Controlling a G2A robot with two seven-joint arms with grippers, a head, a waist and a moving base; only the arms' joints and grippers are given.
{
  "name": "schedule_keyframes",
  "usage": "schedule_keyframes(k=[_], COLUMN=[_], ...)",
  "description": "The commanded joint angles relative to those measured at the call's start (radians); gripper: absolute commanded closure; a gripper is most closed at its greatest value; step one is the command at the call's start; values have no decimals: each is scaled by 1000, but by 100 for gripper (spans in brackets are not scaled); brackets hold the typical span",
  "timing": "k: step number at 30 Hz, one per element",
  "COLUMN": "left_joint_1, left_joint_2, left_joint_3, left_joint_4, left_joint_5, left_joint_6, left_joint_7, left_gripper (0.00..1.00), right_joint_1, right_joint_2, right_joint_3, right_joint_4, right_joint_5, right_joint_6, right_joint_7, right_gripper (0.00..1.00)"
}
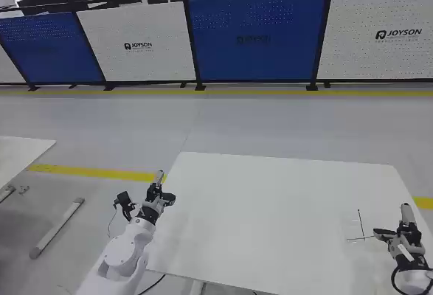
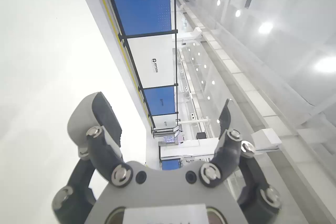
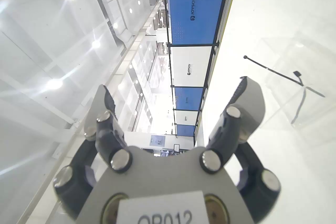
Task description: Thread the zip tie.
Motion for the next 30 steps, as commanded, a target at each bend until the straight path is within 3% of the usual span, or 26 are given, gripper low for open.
schedule_keyframes(k=[1,2,3,5,6,7,8,9,10,11,12,14,20,23,30], left_joint_1=[0,0,0,0,0,0,0,0,0,0,0,0,0,0,0], left_joint_2=[0,0,0,0,0,0,0,0,0,0,0,0,0,0,0], left_joint_3=[0,0,0,0,0,0,0,0,0,0,0,0,0,0,0], left_joint_4=[0,0,0,0,0,0,0,0,0,0,0,0,0,0,0], left_joint_5=[0,0,0,0,0,0,0,0,0,0,0,0,0,0,0], left_joint_6=[0,0,0,0,0,0,0,0,0,0,0,0,0,0,0], left_joint_7=[0,0,0,0,0,0,0,0,0,0,0,0,0,0,0], left_gripper=[22,0,0,0,22,22,0,0,22,22,0,0,0,0,0], right_joint_1=[0,0,0,0,0,0,0,0,0,0,0,3,37,55,61], right_joint_2=[0,0,0,0,0,0,0,0,0,0,0,2,22,35,37], right_joint_3=[0,0,0,0,0,0,0,0,0,0,0,0,74,119,127], right_joint_4=[0,0,0,0,0,0,0,0,0,0,0,-2,49,79,89], right_joint_5=[0,0,0,0,0,0,0,0,0,0,0,-13,-60,-59,-50], right_joint_6=[0,0,0,0,0,0,0,0,0,0,0,0,-5,21,29], right_joint_7=[0,0,0,0,0,0,0,0,0,0,0,21,282,448,473], right_gripper=[22,22,0,0,0,22,22,22,22,0,0,0,0,0,0])
